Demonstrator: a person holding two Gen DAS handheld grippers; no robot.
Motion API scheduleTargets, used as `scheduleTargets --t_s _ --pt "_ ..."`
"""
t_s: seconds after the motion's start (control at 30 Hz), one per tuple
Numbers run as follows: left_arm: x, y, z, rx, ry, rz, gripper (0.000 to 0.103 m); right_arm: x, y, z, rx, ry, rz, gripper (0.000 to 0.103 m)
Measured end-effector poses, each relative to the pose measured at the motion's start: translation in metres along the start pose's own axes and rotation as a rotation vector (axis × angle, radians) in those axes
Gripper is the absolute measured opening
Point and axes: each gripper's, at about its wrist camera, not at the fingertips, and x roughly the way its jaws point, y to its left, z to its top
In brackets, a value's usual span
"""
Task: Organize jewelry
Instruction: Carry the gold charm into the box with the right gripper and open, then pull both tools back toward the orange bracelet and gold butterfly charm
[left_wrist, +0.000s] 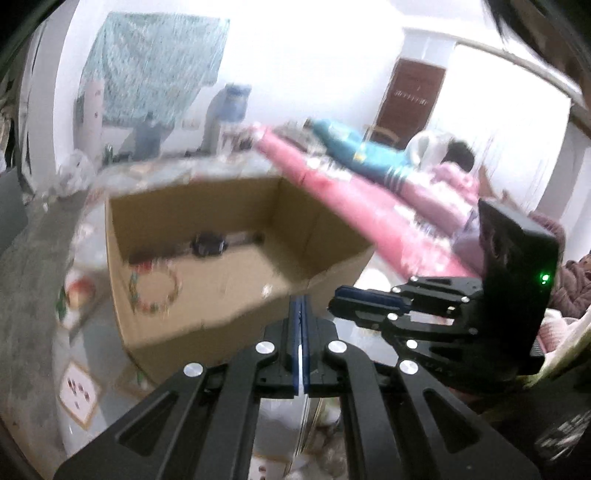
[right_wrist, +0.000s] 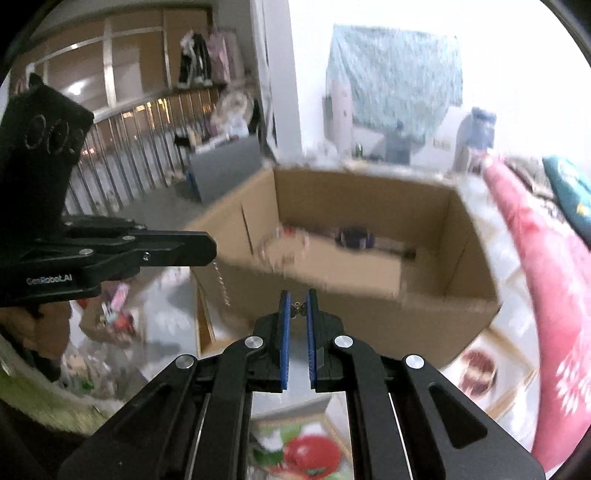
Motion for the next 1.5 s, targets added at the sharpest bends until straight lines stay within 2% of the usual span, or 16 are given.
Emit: scheduleTargets --t_s 0.07,0.2,0.47,0.57,0.63,0.7,0.8,0.9,0.93,1.2,1.5 --pt "-0.004 -0.001 0.016 0.022 -0.036 0.001 0.001 -0.003 -0.007 0.016 0.010 -0.032 0.005 0.006" --pt "0.007 0.007 0.037 0.041 -0.044 0.047 0.001 0.014 -0.021 0.035 0.050 -0.039 -0.009 0.006" --pt "0.067 0.052 0.044 -0.036 0.069 0.146 0.001 0.073 -0.039 0.057 0.129 0.086 -0.065 0.006" --pt "0.080 0.066 0.037 -0.100 0.112 0.165 0.001 0.088 -0.042 0.051 0.143 0.123 -0.079 0.006" --pt "0.084 0.069 0.033 -0.118 0.130 0.178 0.008 0.088 -0.043 0.051 0.155 0.126 -0.074 0.008" --pt "0.081 0.069 0.029 -0.119 0.125 0.194 0.027 0.085 -0.042 0.050 0.157 0.116 -0.071 0.018" --pt "0.073 0.065 0.028 -0.110 0.102 0.221 0.045 0.073 -0.040 0.049 0.160 0.081 -0.062 0.027" --pt "0.065 0.060 0.029 -0.106 0.081 0.245 0.056 0.062 -0.040 0.050 0.163 0.050 -0.058 0.034" --pt "0.061 0.057 0.028 -0.102 0.071 0.252 0.059 0.055 -0.038 0.050 0.164 0.034 -0.055 0.035" --pt "0.029 0.032 0.025 -0.059 -0.011 0.291 0.082 0.014 -0.032 0.051 0.175 -0.076 -0.060 0.062" --pt "-0.003 0.003 0.012 -0.042 -0.068 0.307 0.095 -0.031 -0.028 0.045 0.202 -0.171 -0.079 0.078"
